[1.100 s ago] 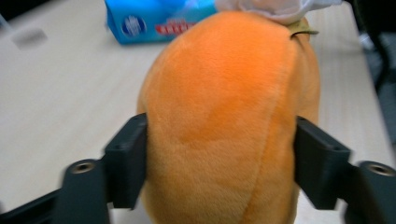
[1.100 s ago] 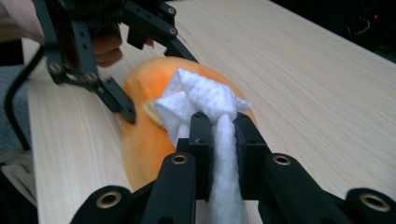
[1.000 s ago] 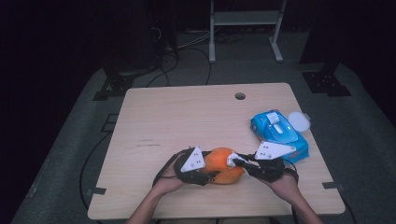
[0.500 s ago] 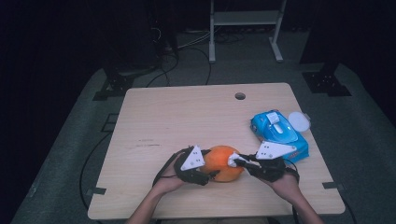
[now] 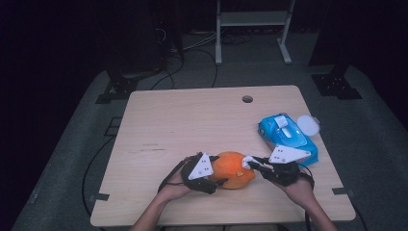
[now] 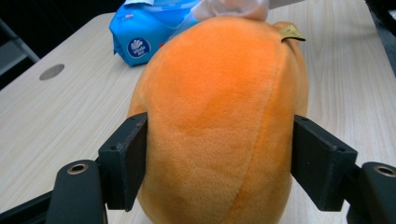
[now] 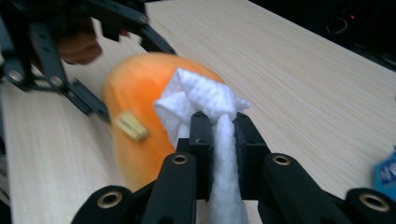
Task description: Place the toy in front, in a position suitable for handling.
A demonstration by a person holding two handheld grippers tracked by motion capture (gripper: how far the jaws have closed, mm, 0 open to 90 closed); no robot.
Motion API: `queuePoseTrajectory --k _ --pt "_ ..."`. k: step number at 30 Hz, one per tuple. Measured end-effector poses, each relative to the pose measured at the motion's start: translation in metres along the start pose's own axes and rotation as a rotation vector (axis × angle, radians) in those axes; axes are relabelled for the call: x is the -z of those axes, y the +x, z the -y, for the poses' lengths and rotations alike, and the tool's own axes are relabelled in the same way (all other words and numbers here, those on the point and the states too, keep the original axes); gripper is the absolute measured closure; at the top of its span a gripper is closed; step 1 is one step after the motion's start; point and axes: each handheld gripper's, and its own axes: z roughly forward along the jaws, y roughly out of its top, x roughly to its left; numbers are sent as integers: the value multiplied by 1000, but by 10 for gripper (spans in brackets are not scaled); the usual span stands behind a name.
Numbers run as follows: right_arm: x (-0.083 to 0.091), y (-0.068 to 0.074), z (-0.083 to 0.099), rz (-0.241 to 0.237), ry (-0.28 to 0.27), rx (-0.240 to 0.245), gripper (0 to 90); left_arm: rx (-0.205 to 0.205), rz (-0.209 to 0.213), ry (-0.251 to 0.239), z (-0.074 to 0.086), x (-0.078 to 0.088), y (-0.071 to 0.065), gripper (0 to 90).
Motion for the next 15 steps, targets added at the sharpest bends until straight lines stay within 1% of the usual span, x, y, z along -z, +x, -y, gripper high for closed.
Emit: queuePoseTrajectory --k 1,3,4,5,6,8,9,10,11,12,13,14,15 --pt "-1 3 -3 -10 -10 6 794 -11 -2 -2 -2 -1 -2 270" --pt "-3 12 -9 -52 -33 29 794 -34 -1 4 -4 -2 -6 270" --pt "-5 17 -12 -62 -32 51 793 -43 -3 12 -5 -2 -6 269" --pt "-6 21 -14 -64 -23 72 794 -40 -1 15 -4 -2 -6 261" --pt "-7 23 -14 -57 -15 85 794 -19 1 16 -3 -2 -4 234" --pt "-8 21 -12 -57 -10 78 795 72 11 9 0 -3 1 154" --pt "-8 17 -11 -53 -9 74 795 119 16 15 1 -5 4 105" --pt "-7 15 -9 -49 -6 64 795 157 27 30 3 -6 7 78" --pt "-6 12 -7 -46 -4 54 795 190 38 29 5 -7 9 79" --pt "-5 10 -6 -38 -4 48 795 201 43 18 6 -7 9 112" --pt "-4 9 -6 -34 -4 42 795 187 34 5 6 -7 8 162" --pt "-3 9 -7 -29 -6 43 795 172 22 2 5 -6 6 225" --pt "-3 11 -9 -22 -9 54 796 137 5 -1 3 -5 4 252"
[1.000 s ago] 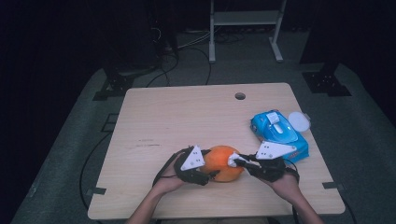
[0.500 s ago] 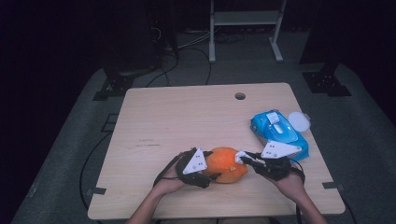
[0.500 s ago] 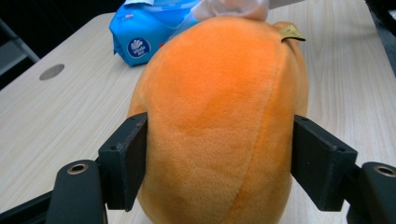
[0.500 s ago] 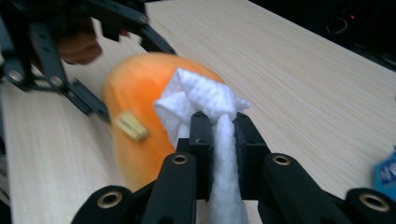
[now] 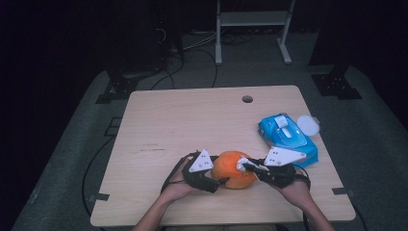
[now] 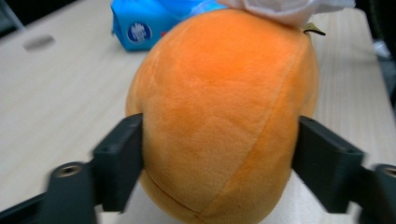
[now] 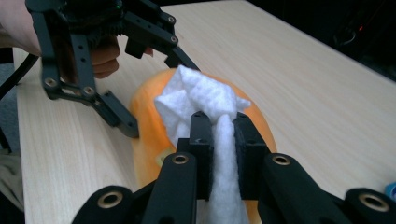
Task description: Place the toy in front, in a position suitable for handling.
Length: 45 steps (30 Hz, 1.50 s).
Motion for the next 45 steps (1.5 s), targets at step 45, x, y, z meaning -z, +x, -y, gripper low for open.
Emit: queuePoseTrajectory --k 45 --pt "-22 38 -16 -53 31 124 800 -238 -20 -32 -6 -12 -36 311"
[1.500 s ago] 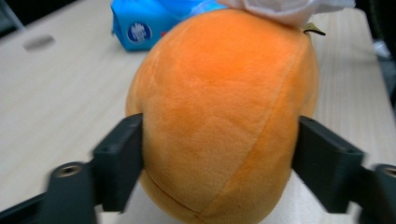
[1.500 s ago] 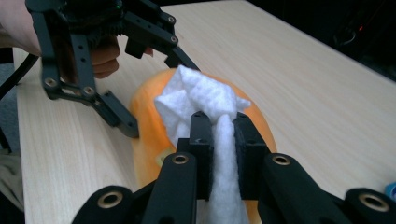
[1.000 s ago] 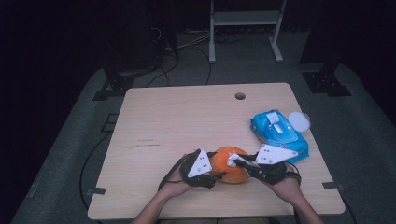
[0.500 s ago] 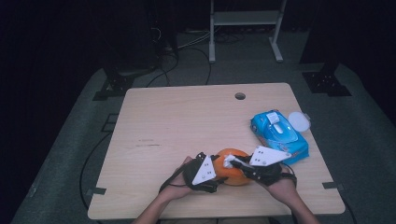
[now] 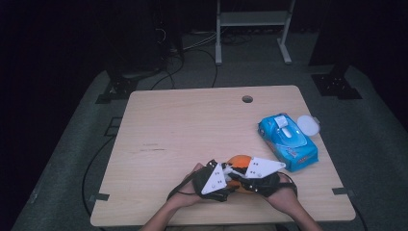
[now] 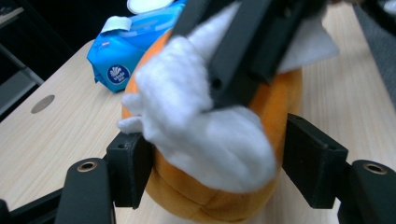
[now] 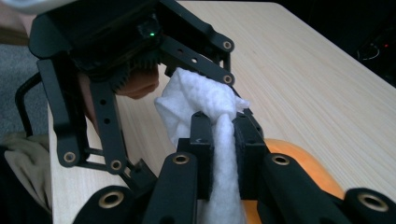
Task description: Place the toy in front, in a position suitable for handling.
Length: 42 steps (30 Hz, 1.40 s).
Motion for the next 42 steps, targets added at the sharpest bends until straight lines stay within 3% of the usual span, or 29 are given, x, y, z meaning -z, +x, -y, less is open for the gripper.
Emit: queuePoseTrajectory --k 3,6,8,11,14,16,17,19,21,23,24,26,30,32,34,37,42 --pt "7 -12 3 23 -8 -33 800 21 -1 3 7 2 4 308" --pt "19 -30 15 45 -12 -91 800 79 12 -8 13 1 9 270" --pt "25 -41 23 51 -18 -132 800 150 25 -20 13 1 13 206" --pt "31 -46 27 61 -32 -169 800 295 71 -42 12 -1 21 113" --pt "25 -36 24 19 -40 -149 800 367 118 -35 9 -5 23 75" --pt "16 -26 20 -10 -31 -120 800 365 132 -5 9 -7 22 68" --pt "12 -22 19 -9 -22 -102 800 343 117 0 11 -5 21 120" --pt "9 -20 16 -13 -22 -96 800 280 69 -10 11 0 20 286" --pt "11 -23 15 2 -34 -98 800 216 16 -30 7 4 19 344" --pt "17 -28 16 11 -50 -115 800 151 -44 -16 6 7 21 360" --pt "19 -30 17 23 -46 -117 800 150 -61 -8 8 8 24 360" --pt "21 -35 23 41 -33 -126 801 208 -68 -9 17 11 31 350" --pt "20 -42 37 36 -13 -172 801 306 6 4 23 10 37 186" --pt "18 -38 34 35 -5 -158 800 357 27 8 19 7 39 96" --pt "14 -30 29 14 -14 -137 800 341 28 9 20 7 38 102" --pt "9 -22 24 -4 -2 -96 800 324 23 20 24 10 39 198" --pt "14 -37 33 19 -5 -146 800 334 38 12 32 14 42 219"
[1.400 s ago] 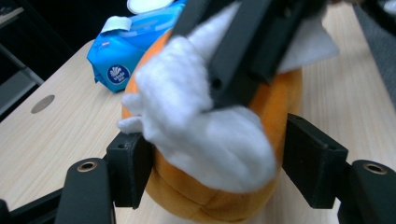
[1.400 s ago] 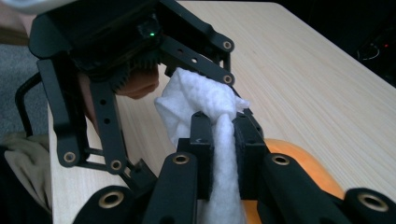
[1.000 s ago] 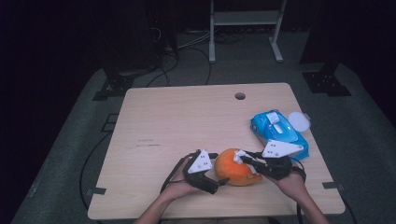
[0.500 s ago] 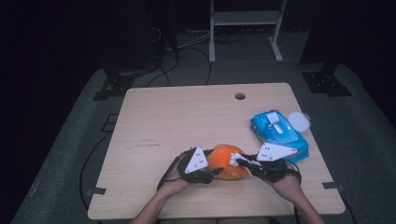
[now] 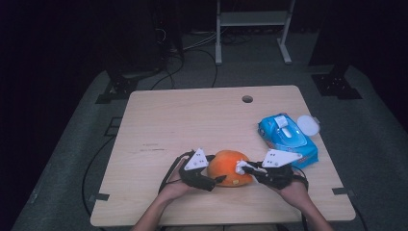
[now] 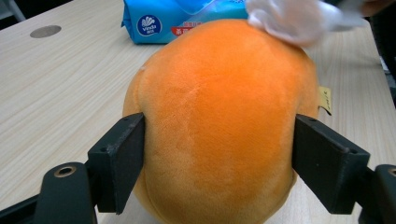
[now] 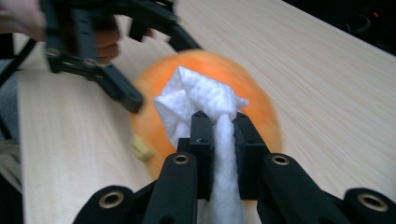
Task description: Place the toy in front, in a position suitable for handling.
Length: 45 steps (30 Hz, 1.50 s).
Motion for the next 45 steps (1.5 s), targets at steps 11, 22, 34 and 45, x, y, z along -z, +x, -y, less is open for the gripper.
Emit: queuePoseTrajectory --k 11,22,34,45 --pt "3 1 -1 -16 -29 -20 800 42 60 -38 -3 2 3 227" --pt "0 -9 10 15 8 -55 800 26 114 -38 -5 9 2 197" --pt "-11 14 -7 -61 -13 31 800 -80 95 -2 -8 -6 -22 248" --pt "-2 -2 6 -4 0 -16 801 44 101 51 -6 -11 -8 128"
